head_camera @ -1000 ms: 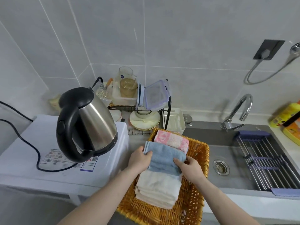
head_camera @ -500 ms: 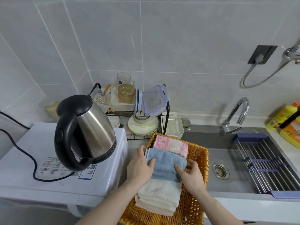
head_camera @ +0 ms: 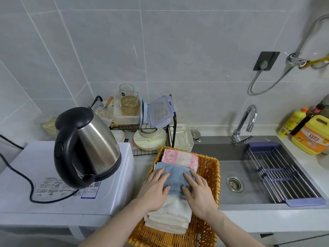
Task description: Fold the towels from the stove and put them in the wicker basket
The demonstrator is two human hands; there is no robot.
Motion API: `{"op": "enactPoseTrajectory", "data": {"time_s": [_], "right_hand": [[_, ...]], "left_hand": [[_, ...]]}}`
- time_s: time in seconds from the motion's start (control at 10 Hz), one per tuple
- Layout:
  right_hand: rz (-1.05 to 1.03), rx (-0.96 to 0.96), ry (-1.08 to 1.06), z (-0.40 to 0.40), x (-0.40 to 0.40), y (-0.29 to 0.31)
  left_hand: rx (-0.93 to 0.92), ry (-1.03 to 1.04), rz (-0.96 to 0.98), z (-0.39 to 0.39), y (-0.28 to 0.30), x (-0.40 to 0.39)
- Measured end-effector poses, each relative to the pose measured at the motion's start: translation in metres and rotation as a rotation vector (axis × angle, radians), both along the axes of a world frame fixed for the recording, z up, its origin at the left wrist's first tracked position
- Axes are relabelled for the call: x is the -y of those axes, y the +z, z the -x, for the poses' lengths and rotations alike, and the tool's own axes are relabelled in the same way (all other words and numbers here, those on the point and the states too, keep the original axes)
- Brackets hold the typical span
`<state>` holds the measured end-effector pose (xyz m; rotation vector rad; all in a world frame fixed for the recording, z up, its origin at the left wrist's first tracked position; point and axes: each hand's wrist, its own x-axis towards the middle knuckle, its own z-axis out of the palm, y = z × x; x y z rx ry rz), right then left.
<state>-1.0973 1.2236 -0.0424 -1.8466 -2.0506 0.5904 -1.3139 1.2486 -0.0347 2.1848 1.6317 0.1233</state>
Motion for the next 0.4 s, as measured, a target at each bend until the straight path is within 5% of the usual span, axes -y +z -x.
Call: {"op": "enactPoseTrajectory", "data": {"time_s": [0.4], "right_hand": [[-0.061,-0.163,-0.02,0.004,0.013,0.038]], "left_hand": [[0.091,0.004,-0.022,0.008,0.042,0.015]]}}
